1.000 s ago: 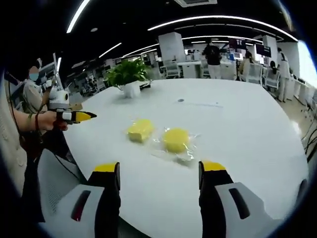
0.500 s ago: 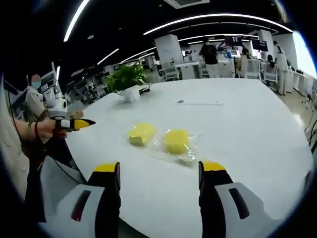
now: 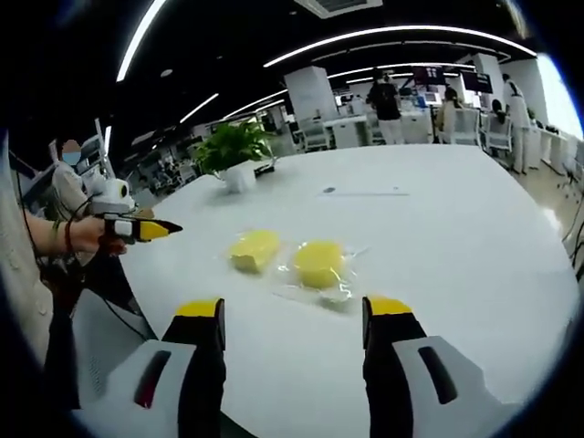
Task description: Compare the silicone blocks by pressing each to a similar depth, holding the contact briefly, and releasing to observe deformation and rebound differences across the visible hardness samples.
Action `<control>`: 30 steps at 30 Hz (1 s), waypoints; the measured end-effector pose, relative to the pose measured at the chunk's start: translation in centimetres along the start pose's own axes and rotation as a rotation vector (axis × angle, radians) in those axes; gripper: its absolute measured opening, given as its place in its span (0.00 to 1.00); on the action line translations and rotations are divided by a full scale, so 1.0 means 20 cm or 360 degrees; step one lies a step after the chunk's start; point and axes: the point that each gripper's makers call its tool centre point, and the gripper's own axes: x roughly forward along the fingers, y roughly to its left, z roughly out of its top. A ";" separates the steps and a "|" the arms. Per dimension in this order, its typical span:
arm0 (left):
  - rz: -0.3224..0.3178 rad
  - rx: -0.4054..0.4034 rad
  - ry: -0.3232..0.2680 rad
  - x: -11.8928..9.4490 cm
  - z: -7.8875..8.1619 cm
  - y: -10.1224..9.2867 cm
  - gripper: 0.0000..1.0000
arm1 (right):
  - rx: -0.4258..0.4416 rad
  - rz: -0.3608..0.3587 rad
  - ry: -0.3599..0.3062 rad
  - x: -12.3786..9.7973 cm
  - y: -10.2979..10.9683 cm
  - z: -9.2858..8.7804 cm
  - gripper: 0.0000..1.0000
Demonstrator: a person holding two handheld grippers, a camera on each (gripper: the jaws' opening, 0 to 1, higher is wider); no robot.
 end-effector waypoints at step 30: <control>-0.0117 -0.0198 0.0112 0.50 0.06 -0.03 0.60 | 0.0049 0.0079 0.0034 0.11 -0.10 -0.10 0.55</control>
